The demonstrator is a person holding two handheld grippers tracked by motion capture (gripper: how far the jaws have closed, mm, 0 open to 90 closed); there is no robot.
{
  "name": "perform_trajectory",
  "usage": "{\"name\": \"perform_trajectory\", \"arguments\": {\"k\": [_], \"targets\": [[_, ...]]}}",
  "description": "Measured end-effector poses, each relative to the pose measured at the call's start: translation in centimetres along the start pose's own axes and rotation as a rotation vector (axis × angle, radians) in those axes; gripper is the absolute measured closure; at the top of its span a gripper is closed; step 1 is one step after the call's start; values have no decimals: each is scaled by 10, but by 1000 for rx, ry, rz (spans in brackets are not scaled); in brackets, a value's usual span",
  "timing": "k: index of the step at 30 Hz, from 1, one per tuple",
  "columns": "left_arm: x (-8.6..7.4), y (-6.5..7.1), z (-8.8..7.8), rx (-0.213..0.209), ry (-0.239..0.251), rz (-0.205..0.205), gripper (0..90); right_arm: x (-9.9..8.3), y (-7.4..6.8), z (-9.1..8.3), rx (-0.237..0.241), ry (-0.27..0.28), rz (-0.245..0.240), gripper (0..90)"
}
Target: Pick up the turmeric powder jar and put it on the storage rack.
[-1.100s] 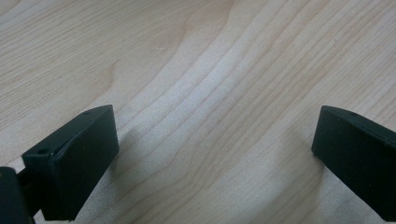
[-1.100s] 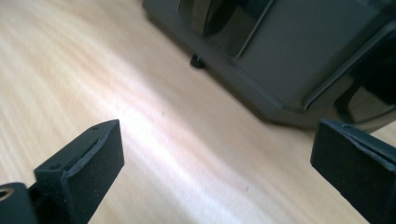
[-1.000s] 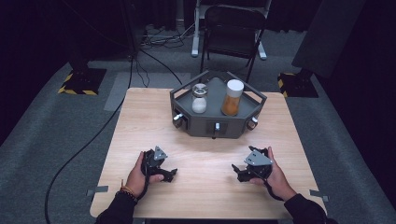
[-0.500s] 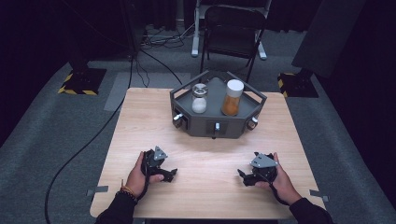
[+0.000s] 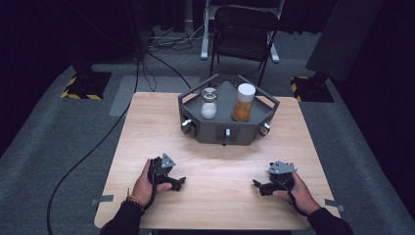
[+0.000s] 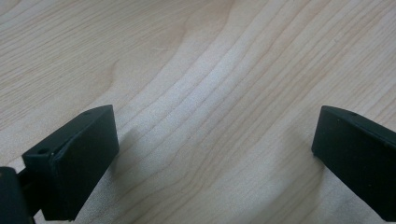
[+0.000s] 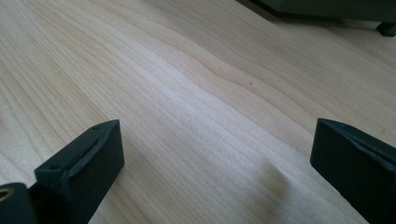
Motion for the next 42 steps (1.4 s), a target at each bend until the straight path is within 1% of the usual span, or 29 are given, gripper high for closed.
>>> {"name": "perform_trajectory", "arguments": {"k": [2, 4, 7, 8, 17, 25, 28, 29, 32, 33, 42], "targets": [[0, 0, 0, 0, 0, 0, 1, -1, 1, 0, 1, -8, 1, 27], [0, 0, 0, 0, 0, 0, 1, -1, 4, 0, 11, -11, 14, 27], [0, 0, 0, 1, 0, -1, 1, -1, 6, 0, 8, -13, 9, 27], [0, 0, 0, 1, 0, -1, 1, -2, 8, 0, 11, -14, 15, 27], [0, 0, 0, 1, 0, -1, 2, -4, 24, 0, 47, -29, 62, 17], [0, 0, 0, 0, -1, -1, 1, -6, 39, -2, 60, -44, 82, 4], [0, 0, 0, -1, -1, 0, 1, -6, 46, -1, 79, -54, 102, 4], [0, 0, 0, -1, -2, 0, 1, -6, 48, -1, 80, -55, 100, 3], [1, 0, 0, -2, -1, -5, 0, -7, 50, -2, 82, -55, 98, 3], [1, 0, 1, -2, 1, 2, 0, -7, 51, -2, 83, -55, 98, 3], [1, -1, 1, -6, 0, 8, 0, -7, 53, -2, 88, -56, 96, 0]]}}
Point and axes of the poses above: each handheld gripper's, and its own axes: z roughly forward along the jaws, x roughly out of its top, y roughly to its right, the point moved 3 cm from there along z, roughly forward along the jaws, and after that the axes turned 4 degrees about z, right-handed, at the moved point
